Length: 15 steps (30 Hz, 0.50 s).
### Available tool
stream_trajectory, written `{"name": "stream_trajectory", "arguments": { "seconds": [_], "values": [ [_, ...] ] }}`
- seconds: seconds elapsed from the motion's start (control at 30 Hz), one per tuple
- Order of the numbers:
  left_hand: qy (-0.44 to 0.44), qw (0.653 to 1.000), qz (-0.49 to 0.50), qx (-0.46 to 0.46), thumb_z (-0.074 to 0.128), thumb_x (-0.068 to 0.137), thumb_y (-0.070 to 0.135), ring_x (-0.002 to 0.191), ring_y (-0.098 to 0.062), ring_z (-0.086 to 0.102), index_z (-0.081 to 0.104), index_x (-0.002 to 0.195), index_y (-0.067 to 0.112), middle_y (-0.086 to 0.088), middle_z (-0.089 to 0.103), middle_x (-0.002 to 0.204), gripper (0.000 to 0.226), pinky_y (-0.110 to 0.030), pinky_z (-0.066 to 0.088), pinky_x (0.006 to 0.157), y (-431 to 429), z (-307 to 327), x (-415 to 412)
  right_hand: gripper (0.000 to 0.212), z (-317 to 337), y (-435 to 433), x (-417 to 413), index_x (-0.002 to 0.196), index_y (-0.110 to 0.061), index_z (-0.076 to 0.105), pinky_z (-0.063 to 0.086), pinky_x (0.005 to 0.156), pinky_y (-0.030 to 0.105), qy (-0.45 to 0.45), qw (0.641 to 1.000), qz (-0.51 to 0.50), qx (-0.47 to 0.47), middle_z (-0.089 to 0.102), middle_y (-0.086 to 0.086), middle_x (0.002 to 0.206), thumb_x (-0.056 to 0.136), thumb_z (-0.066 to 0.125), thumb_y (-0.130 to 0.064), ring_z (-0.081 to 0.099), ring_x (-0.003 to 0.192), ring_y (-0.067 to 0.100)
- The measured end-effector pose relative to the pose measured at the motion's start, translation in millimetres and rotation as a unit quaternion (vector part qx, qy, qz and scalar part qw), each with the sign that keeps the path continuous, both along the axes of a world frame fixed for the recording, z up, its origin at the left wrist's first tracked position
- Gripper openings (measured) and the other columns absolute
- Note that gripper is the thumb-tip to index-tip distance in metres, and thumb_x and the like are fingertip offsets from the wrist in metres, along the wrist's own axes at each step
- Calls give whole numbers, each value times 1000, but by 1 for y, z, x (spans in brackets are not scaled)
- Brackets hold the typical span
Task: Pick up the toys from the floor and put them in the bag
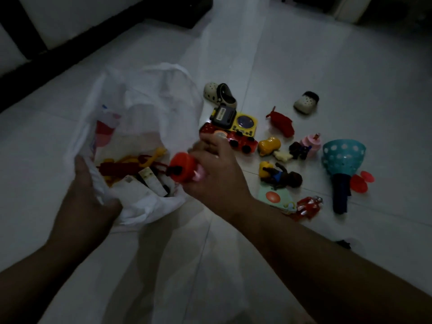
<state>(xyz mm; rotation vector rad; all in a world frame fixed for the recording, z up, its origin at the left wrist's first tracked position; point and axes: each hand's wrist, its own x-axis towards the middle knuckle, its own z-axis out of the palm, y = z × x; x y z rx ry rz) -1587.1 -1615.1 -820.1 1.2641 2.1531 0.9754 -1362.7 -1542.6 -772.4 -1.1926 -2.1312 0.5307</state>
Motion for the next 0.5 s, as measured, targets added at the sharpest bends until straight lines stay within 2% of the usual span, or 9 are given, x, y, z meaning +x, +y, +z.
{"name": "stream_trajectory", "arguments": {
  "seconds": [0.07, 0.13, 0.17, 0.23, 0.27, 0.33, 0.4, 0.5],
  "values": [
    [3, 1000, -6, 1, 66, 78, -2, 88, -24, 50, -1, 150, 28, -19, 50, 127, 103, -31, 42, 70, -7, 15, 11, 49, 13, 11, -32, 107, -10, 69, 43, 96, 33, 10, 997, 54, 45, 47, 17, 131, 64, 83, -29, 48, 119, 29],
    [-11, 1000, -11, -1, 61, 81, -1, 83, -24, 52, -3, 150, 27, -20, 50, 130, 99, -27, 39, 58, -8, 22, 14, 51, 17, 21, -67, 111, -9, 67, 44, 97, 41, -31, 994, 107, 12, 42, 19, 136, 66, 82, -30, 47, 118, 35],
    [-21, 1000, -9, -10, 59, 83, -1, 84, -24, 52, -5, 151, 27, -20, 49, 131, 97, -26, 38, 56, -8, 23, 13, 53, 14, 26, -83, 115, -11, 65, 42, 100, 43, -75, 989, 123, -17, 37, 19, 141, 68, 80, -32, 45, 120, 37],
    [-9, 1000, -10, -25, 57, 84, 1, 92, -22, 50, -7, 150, 26, -19, 44, 140, 95, -27, 37, 60, -11, 28, 16, 58, 0, 36, -110, 124, -15, 59, 36, 107, 47, -178, 971, 142, -71, 26, 19, 147, 73, 77, -36, 37, 127, 40],
    [-1, 1000, -12, -25, 58, 84, 2, 91, -20, 50, -7, 150, 26, -17, 42, 142, 96, -27, 36, 62, -12, 28, 15, 61, -8, 40, -119, 128, -17, 55, 33, 108, 51, -227, 959, 145, -91, 21, 19, 149, 74, 75, -38, 33, 130, 41],
    [4, 999, -16, -27, 60, 83, 3, 83, -18, 52, -8, 150, 27, -17, 45, 140, 99, -25, 36, 56, -12, 25, 12, 64, -23, 46, -123, 133, -22, 51, 30, 110, 52, -292, 938, 149, -113, 16, 19, 151, 76, 72, -41, 30, 131, 43],
    [9, 999, -20, -37, 61, 83, 4, 85, -23, 55, -10, 149, 30, -19, 43, 141, 100, -21, 34, 53, -14, 28, 13, 58, -23, 45, -112, 133, -21, 51, 27, 113, 47, -287, 940, 146, -117, 15, 20, 153, 81, 69, -37, 27, 134, 43],
    [15, 998, -31, -57, 62, 83, 6, 65, -11, 51, -14, 148, 34, -17, 40, 145, 103, -20, 35, 46, -19, 28, 11, 45, 4, 44, -82, 129, -20, 55, 28, 111, 44, -211, 970, 111, -52, 23, 14, 153, 86, 65, -25, 23, 138, 36]
  ]
}}
